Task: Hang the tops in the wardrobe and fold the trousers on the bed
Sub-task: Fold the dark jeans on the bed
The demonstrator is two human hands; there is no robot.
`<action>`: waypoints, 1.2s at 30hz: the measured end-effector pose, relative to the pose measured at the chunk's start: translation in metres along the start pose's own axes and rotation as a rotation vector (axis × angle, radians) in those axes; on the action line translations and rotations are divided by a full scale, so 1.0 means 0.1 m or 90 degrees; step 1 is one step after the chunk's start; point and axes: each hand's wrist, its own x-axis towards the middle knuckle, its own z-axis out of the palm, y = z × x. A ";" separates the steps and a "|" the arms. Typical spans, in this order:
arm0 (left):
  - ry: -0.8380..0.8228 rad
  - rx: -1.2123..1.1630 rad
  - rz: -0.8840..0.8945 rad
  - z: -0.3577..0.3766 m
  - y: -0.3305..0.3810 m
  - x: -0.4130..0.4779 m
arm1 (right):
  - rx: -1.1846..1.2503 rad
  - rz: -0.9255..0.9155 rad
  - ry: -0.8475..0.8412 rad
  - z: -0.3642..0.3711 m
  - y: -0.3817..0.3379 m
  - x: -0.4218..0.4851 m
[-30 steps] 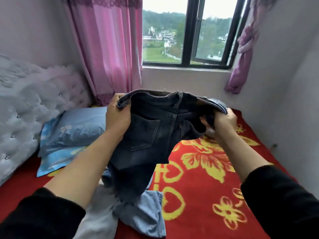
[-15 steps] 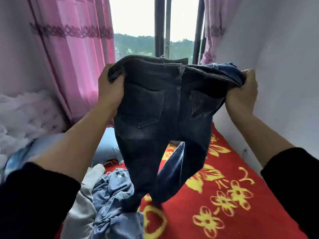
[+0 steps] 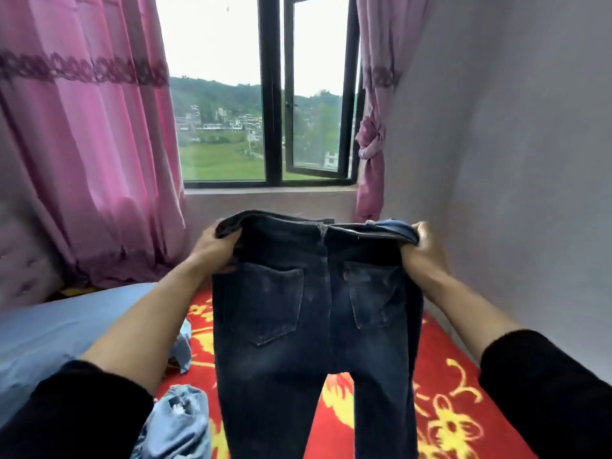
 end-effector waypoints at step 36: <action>0.074 -0.046 -0.346 1.15 -1.76 -1.65 | -0.242 -0.046 -0.562 -0.59 2.13 -0.26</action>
